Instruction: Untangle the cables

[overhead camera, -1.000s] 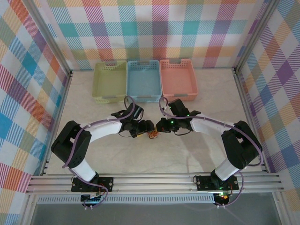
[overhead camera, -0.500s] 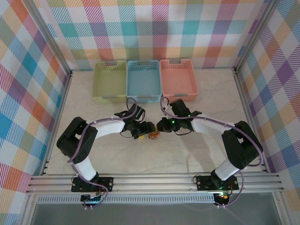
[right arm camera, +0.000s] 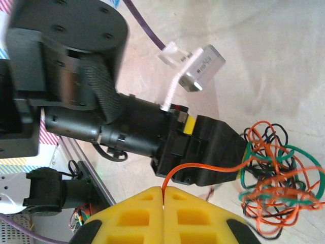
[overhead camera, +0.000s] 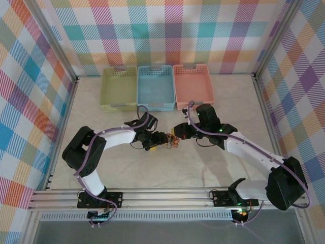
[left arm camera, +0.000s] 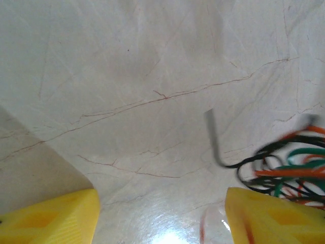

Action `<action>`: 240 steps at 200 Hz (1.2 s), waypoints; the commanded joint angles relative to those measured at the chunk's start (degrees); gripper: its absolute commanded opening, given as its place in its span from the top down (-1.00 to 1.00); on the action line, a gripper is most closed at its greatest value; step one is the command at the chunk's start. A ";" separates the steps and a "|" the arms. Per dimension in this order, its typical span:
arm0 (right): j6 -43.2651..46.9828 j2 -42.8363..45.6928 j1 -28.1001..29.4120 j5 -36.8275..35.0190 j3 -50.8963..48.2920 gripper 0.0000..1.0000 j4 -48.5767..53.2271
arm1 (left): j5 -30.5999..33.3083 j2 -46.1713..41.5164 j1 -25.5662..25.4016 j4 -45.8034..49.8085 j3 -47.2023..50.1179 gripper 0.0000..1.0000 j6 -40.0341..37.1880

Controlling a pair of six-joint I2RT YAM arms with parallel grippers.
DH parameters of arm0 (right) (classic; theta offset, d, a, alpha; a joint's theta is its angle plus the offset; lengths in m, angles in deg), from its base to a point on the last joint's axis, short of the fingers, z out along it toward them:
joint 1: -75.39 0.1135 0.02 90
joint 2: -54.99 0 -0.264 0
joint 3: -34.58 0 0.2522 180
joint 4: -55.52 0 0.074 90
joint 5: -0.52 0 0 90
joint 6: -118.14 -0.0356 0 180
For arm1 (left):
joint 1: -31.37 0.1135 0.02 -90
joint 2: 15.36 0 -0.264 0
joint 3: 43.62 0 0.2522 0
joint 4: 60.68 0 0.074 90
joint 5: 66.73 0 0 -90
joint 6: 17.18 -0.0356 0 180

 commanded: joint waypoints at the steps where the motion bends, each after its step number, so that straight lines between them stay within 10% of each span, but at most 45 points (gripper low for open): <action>1: 2.19 1.12 -0.61 0.49 -0.46 1.00 0.06 | 0.90 1.25 -0.03 0.79 -0.77 -0.33 0.24; 168: -0.87 17.37 -4.62 8.86 3.34 1.00 8.31 | 5.61 -2.75 0.04 4.51 1.62 -0.17 0.25; 240: -0.92 4.12 -4.75 4.41 -3.85 1.00 3.60 | 10.83 -16.40 0.33 10.46 4.40 -0.20 -2.28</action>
